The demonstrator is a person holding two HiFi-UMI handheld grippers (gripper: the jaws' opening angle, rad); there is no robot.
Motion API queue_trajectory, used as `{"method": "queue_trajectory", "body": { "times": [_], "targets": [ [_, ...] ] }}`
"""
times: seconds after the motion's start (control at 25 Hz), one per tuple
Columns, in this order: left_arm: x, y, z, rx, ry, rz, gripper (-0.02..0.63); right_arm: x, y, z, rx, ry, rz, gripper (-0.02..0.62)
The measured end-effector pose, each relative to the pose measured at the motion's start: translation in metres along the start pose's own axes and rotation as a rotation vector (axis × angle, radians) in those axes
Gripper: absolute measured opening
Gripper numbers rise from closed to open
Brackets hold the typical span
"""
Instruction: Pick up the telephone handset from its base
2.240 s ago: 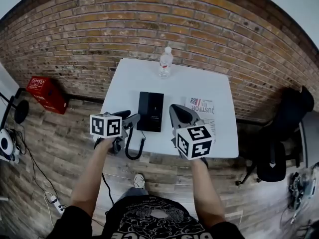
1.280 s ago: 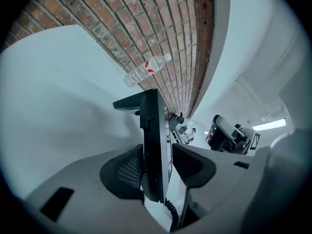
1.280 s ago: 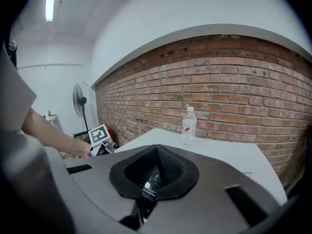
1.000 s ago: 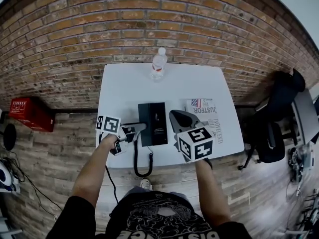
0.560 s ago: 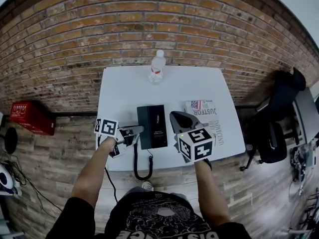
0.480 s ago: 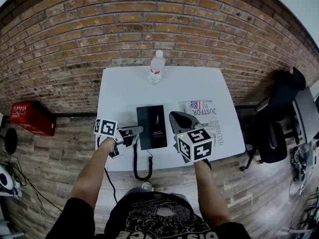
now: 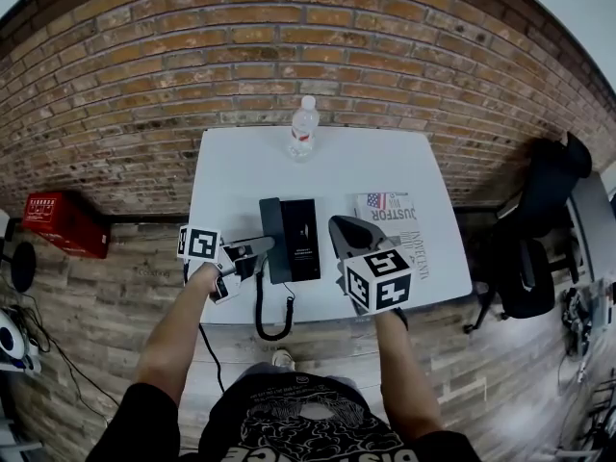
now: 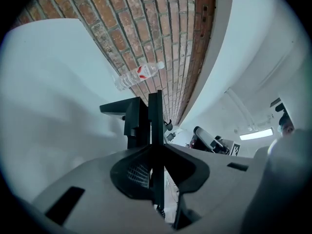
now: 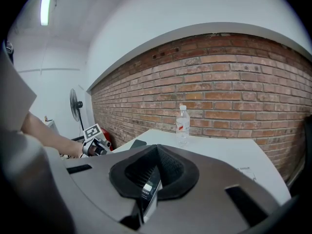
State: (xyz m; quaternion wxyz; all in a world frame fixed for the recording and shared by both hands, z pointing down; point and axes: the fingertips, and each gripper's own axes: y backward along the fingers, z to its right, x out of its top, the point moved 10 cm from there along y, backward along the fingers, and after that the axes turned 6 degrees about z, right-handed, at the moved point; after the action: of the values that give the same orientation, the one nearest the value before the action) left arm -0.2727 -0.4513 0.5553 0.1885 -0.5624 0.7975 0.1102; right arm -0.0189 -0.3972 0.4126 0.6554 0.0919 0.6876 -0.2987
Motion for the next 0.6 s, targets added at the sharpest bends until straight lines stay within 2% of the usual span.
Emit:
{"method": "queue_trajectory", "body": {
  "times": [0.12,0.32,0.6],
  "targets": [
    [-0.001,0.002,0.015,-0.024,0.005,0.035,0.074,0.0,0.008,-0.001,0.007,0.003,0.005,0.0],
    [0.0,0.005,0.042,0.002,-0.087,0.063,0.074,0.0,0.022,-0.002,0.023,0.011,0.02,0.0],
    [-0.011,0.007,0.091,0.002,-0.177,0.156,0.074,0.001,0.05,-0.005,0.029,0.023,0.04,0.0]
  ]
}}
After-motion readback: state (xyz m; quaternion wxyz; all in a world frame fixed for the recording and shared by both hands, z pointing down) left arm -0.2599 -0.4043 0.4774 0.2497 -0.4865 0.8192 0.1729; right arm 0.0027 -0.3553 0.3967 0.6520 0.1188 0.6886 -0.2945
